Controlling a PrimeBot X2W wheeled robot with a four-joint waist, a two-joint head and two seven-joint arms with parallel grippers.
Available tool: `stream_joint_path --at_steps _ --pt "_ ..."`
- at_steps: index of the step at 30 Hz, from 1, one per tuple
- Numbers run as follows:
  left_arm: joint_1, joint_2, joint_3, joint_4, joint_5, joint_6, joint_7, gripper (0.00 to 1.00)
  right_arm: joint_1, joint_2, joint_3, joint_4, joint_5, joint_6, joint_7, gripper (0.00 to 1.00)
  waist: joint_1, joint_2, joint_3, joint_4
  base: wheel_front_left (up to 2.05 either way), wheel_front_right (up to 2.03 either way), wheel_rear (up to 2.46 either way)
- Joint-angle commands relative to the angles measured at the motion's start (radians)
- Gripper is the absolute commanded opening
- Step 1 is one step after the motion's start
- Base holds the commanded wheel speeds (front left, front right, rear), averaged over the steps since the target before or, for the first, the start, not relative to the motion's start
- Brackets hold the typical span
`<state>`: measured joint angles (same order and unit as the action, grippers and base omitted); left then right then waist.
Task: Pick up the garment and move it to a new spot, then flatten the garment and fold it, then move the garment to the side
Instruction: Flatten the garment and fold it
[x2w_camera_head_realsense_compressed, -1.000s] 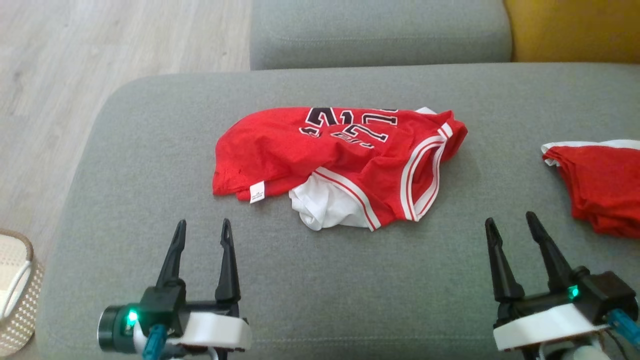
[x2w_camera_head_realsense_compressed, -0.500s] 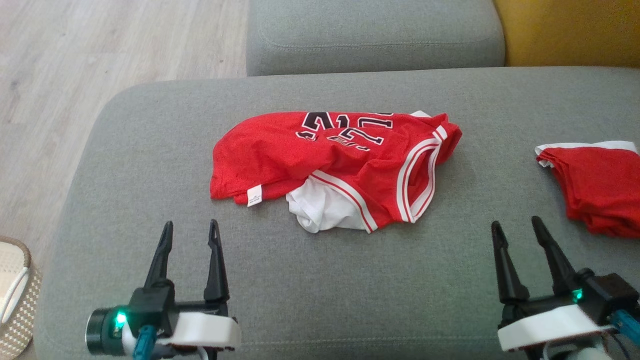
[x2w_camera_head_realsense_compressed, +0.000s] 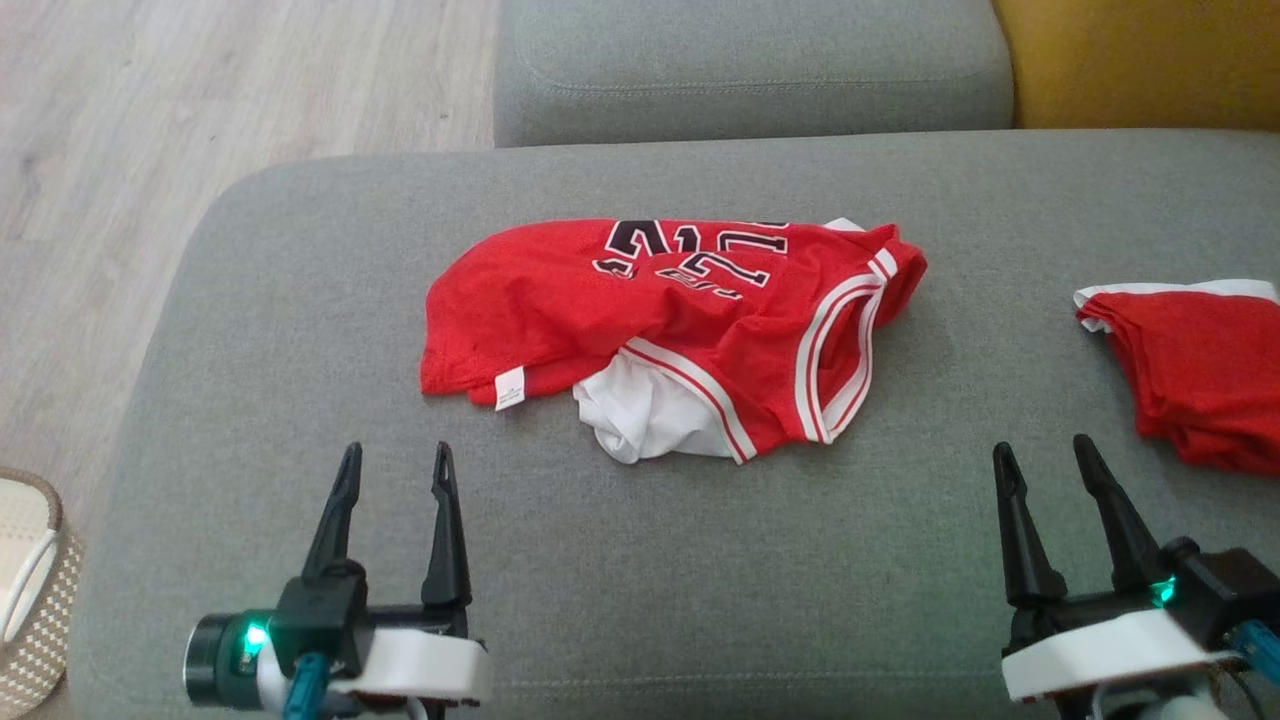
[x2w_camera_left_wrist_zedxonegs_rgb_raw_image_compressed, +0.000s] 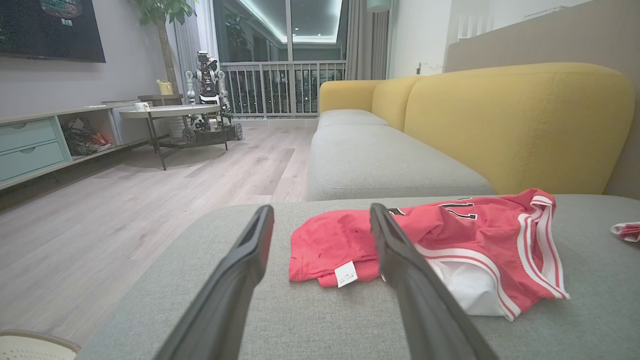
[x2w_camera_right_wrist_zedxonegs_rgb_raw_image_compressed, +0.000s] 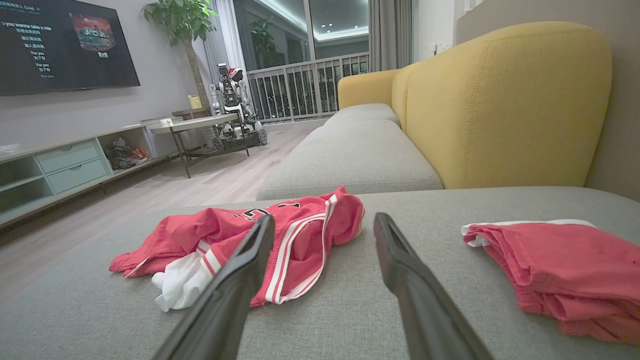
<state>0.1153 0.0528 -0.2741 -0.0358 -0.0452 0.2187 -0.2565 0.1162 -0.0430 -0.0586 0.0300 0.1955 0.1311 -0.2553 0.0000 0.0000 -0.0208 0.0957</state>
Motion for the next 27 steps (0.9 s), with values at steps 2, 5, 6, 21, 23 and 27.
stream_joint_path --at_steps 2,5,6,21,23,27 --pt "-0.036 -0.003 0.025 -0.023 0.013 -0.002 -0.005 1.0 -0.033 -0.007 0.021 -0.031 0.003 0.0 -0.006 1.0 0.0 0.0 0.005 -0.003 0.0 0.0 0.0" --pt "-0.042 -0.003 0.018 -0.017 0.012 0.002 -0.005 1.0 -0.035 -0.007 0.023 -0.033 0.001 0.0 -0.006 1.0 0.0 0.0 0.011 -0.009 0.0 0.0 0.0" --pt "-0.044 -0.003 0.014 -0.016 0.013 0.004 -0.005 1.0 -0.036 -0.007 0.024 -0.033 0.0 0.0 -0.006 1.0 0.0 0.0 0.014 -0.013 0.0 0.0 0.0" --pt "-0.316 -0.001 -0.266 0.273 0.112 -0.211 -0.005 1.0 -0.11 -0.007 0.088 -0.057 -0.013 0.0 -0.006 1.0 0.0 0.0 0.149 -0.174 0.0 0.0 0.0" --pt "-0.388 -0.001 -0.301 0.354 0.131 -0.23 -0.005 1.0 -0.128 -0.007 0.093 -0.062 -0.011 0.0 -0.006 1.0 0.0 0.0 0.183 -0.208 0.0 0.0 0.0" --pt "-0.51 -0.002 -0.336 0.55 0.135 -0.252 -0.005 1.0 -0.155 -0.007 0.097 -0.068 -0.006 0.0 -0.006 1.0 0.0 0.0 0.242 -0.268 0.0 0.0 0.0"
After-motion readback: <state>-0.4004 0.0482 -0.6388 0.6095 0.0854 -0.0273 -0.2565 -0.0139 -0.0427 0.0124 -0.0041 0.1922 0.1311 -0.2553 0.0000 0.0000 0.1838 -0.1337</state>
